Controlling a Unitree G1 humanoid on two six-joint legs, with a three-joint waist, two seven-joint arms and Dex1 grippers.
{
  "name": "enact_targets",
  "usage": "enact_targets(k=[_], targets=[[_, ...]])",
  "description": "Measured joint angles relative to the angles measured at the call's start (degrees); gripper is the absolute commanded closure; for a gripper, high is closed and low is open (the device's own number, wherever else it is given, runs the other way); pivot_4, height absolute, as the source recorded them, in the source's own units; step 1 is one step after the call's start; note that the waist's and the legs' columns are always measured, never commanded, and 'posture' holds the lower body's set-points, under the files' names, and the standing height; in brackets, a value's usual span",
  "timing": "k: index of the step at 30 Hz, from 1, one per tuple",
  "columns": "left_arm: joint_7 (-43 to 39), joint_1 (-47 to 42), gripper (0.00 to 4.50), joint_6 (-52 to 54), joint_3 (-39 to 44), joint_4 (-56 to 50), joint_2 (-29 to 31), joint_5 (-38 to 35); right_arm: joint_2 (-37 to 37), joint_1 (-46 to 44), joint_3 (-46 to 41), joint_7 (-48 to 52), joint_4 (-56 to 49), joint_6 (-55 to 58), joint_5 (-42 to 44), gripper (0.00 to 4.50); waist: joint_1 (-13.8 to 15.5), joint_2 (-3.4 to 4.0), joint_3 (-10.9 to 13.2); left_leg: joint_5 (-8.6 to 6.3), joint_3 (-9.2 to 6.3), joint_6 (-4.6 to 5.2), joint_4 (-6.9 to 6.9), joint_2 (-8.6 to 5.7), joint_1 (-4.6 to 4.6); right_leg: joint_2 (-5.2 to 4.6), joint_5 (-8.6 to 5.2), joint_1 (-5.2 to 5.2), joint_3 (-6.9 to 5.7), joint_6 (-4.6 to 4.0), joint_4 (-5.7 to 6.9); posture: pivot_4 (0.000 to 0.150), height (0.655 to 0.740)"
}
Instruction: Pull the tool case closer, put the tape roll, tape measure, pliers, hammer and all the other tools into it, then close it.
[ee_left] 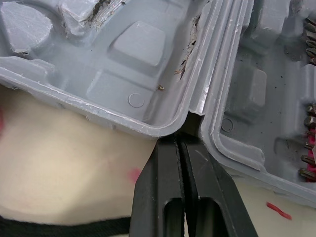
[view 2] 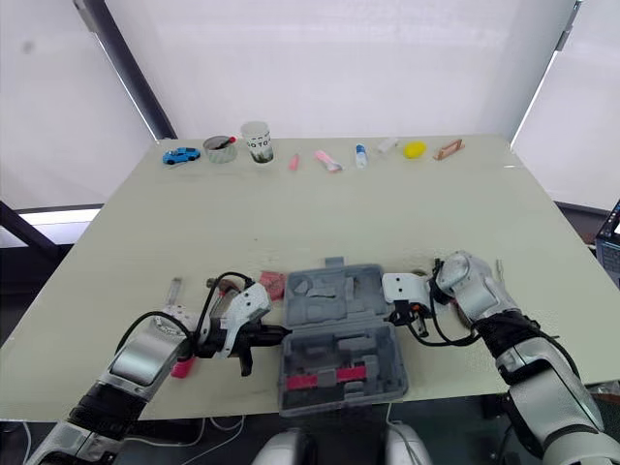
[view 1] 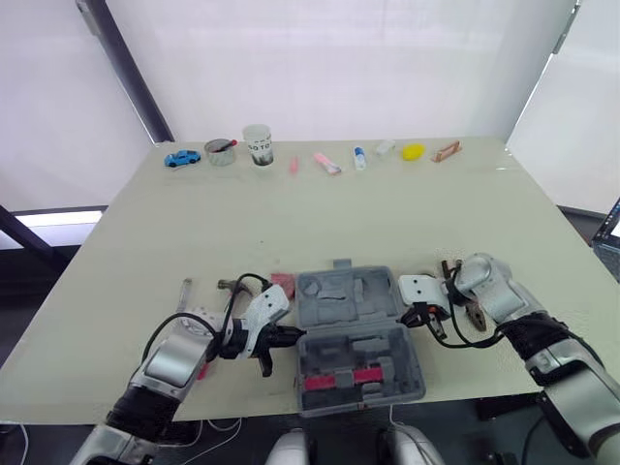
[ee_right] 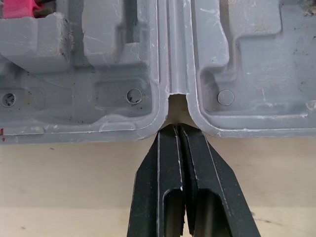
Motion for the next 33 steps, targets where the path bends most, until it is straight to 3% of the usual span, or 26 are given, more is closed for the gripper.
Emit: enact_targets(k=[21, 33], targets=[[-0.40, 2.07, 4.36, -1.28, 0.10, -1.37, 1.78, -0.28, -2.24, 6.66, 1.16, 0.08, -11.96, 7.94, 2.20, 4.41, 0.03, -0.02, -0.03, 0.00, -0.02, 0.00, 0.00, 0.00, 0.08, 0.02, -0.02, 0.07, -0.02, 0.00, -0.01, 0.150, 0.7400], [-0.98, 2.75, 4.36, -1.06, -0.47, -2.42, 1.98, -0.26, -3.00, 7.14, 1.49, -0.18, -12.66, 8.84, 3.27, 4.41, 0.20, -0.02, -0.03, 0.00, -0.01, 0.00, 0.00, 0.00, 0.08, 0.02, -0.02, 0.09, -0.02, 0.01, -0.02, 0.150, 0.7400]])
